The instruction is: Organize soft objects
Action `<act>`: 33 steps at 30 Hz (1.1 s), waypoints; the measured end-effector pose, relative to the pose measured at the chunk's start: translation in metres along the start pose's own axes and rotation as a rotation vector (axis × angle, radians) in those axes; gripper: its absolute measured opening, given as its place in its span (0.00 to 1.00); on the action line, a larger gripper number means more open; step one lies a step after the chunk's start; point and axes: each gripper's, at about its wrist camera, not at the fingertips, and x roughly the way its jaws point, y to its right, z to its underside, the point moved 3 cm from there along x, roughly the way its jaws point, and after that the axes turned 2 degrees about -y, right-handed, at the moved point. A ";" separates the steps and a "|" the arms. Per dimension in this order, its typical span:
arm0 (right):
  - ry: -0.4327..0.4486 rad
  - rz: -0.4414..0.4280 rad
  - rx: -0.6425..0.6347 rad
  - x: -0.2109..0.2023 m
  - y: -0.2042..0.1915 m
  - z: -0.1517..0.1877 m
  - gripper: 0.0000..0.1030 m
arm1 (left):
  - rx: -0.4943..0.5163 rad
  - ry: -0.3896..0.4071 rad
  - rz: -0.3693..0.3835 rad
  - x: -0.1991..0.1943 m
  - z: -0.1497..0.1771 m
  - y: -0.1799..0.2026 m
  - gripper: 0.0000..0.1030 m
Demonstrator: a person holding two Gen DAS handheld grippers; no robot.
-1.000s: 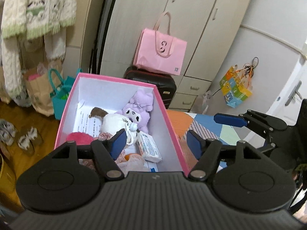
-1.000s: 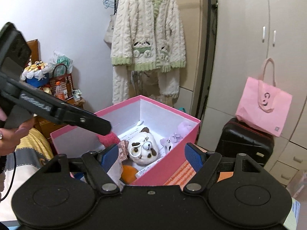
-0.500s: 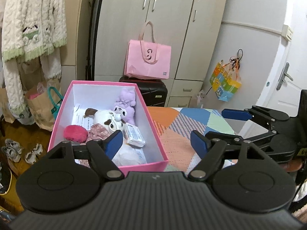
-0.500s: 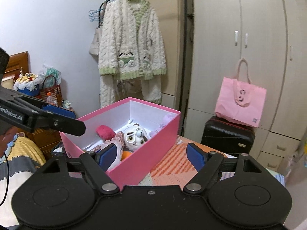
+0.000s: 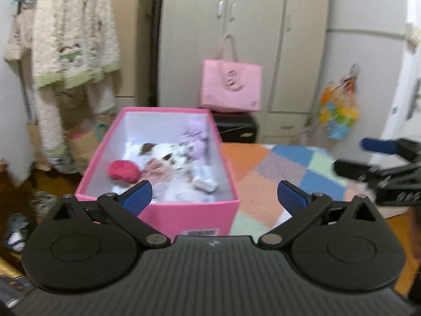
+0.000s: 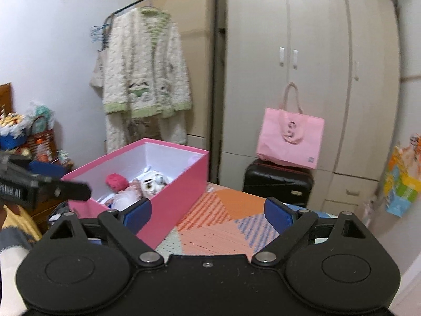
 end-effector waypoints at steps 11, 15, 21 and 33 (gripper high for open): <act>-0.114 0.242 0.086 -0.012 0.010 0.013 1.00 | -0.035 -0.010 -0.110 -0.015 0.011 0.006 1.00; -0.110 0.237 0.165 -0.031 0.017 0.028 1.00 | -0.019 0.013 -0.134 -0.021 0.020 0.017 1.00; -0.035 0.253 0.182 -0.056 0.020 0.034 1.00 | 0.033 0.059 -0.190 -0.029 0.022 0.032 1.00; -0.054 0.272 0.180 -0.066 0.010 0.046 1.00 | 0.007 0.073 -0.168 -0.036 0.035 0.037 1.00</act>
